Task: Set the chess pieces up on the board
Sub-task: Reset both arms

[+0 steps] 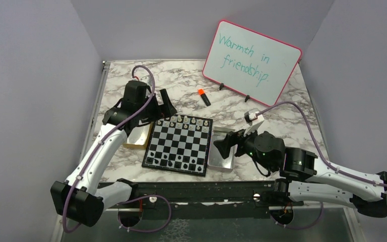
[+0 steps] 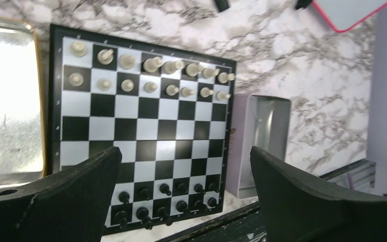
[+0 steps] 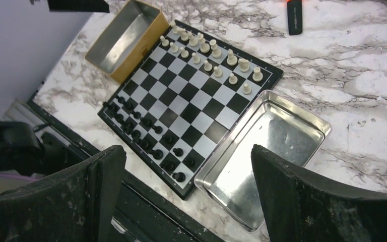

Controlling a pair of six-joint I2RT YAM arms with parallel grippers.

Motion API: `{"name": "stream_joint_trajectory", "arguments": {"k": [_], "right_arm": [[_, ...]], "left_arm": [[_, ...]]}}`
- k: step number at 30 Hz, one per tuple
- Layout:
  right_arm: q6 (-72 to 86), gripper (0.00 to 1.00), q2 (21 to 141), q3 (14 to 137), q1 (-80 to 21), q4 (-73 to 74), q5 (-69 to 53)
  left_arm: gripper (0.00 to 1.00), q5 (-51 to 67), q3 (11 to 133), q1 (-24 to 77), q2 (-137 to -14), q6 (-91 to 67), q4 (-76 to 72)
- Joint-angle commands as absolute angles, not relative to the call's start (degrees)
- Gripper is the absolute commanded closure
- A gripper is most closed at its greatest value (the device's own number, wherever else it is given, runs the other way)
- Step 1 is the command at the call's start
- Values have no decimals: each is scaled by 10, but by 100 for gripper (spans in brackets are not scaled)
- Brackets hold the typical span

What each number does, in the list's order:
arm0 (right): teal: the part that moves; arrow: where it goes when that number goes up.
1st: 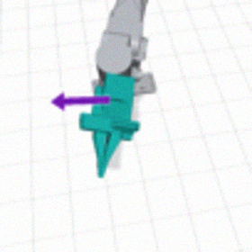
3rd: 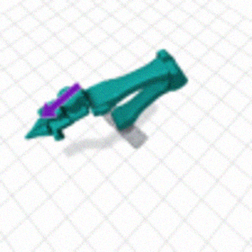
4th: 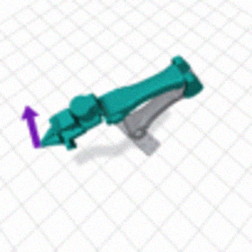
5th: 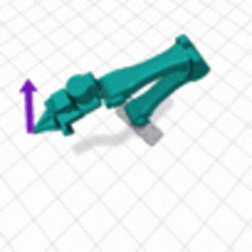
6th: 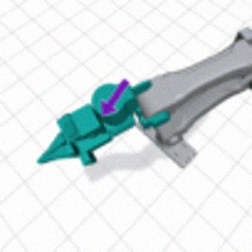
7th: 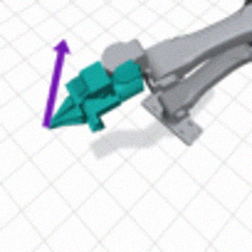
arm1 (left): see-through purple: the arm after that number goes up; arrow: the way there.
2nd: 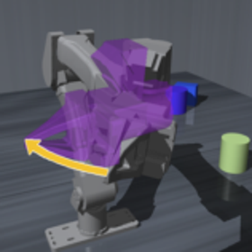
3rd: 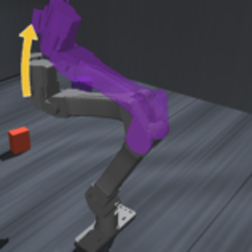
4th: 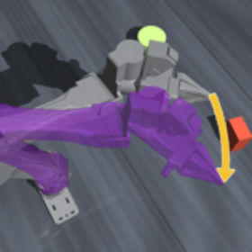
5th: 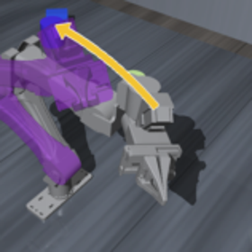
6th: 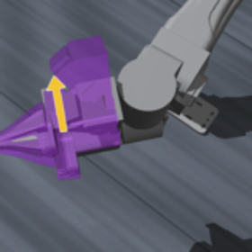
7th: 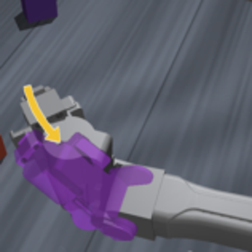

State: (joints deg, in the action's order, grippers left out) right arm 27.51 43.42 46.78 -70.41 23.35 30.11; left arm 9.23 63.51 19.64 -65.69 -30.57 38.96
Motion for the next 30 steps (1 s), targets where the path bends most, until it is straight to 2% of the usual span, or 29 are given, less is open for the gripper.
{"name": "stream_joint_trajectory", "arguments": {"k": [1, 12, 21, 30], "right_arm": [[368, 0, 448, 511, -704, 275, 375], [481, 0, 442, 510, -704, 398, 492], [497, 0, 374, 488, -704, 417, 493], [496, 0, 392, 503, -704, 418, 494]], "left_arm": [[1, 178, 619, 200, -604, -289, 308], [1, 237, 511, 200, -458, -287, 248], [1, 250, 459, 200, -400, -305, 251], [1, 234, 466, 200, -393, -307, 248]]}}
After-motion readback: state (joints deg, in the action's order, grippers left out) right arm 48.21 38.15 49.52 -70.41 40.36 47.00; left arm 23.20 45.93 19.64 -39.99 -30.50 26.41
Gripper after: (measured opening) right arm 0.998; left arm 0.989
